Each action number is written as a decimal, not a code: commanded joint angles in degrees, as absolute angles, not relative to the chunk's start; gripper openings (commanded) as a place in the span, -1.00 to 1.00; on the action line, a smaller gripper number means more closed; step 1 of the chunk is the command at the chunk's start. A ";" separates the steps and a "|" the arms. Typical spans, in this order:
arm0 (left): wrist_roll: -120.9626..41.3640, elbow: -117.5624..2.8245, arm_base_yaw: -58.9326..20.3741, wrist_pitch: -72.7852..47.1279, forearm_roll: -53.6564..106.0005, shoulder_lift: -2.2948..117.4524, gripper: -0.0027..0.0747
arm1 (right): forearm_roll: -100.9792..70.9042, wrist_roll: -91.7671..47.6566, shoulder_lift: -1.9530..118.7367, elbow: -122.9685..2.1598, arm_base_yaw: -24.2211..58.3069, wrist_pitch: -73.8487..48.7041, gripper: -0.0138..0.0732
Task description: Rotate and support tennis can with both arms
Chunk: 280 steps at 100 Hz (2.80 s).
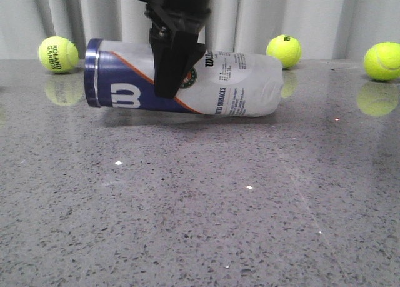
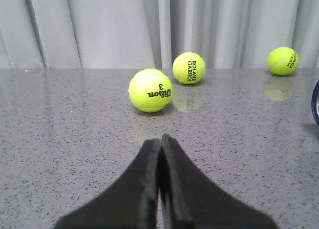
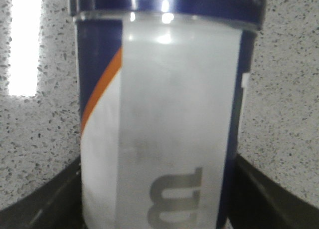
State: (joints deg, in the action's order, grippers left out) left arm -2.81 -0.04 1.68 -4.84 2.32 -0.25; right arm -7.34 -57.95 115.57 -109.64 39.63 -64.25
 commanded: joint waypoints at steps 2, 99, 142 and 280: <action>-2.63 2.60 1.29 0.00 2.74 -2.13 -0.98 | -7.56 -57.85 113.00 -111.40 39.62 -62.42 0.02; -2.63 2.60 1.29 0.00 2.74 -2.13 -0.98 | -7.61 -57.57 107.04 -111.40 39.62 -67.51 0.82; -2.63 2.60 1.29 0.00 2.74 -2.13 -0.98 | -1.51 -14.83 100.58 -110.85 39.56 -76.25 0.82; -2.63 2.60 1.29 0.00 2.62 -2.13 -0.98 | 1.25 6.81 36.75 -42.49 39.56 -34.07 -0.84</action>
State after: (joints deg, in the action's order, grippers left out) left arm -2.81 -0.04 1.68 -4.84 2.32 -0.25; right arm 0.58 6.69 42.06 -45.26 39.63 -42.41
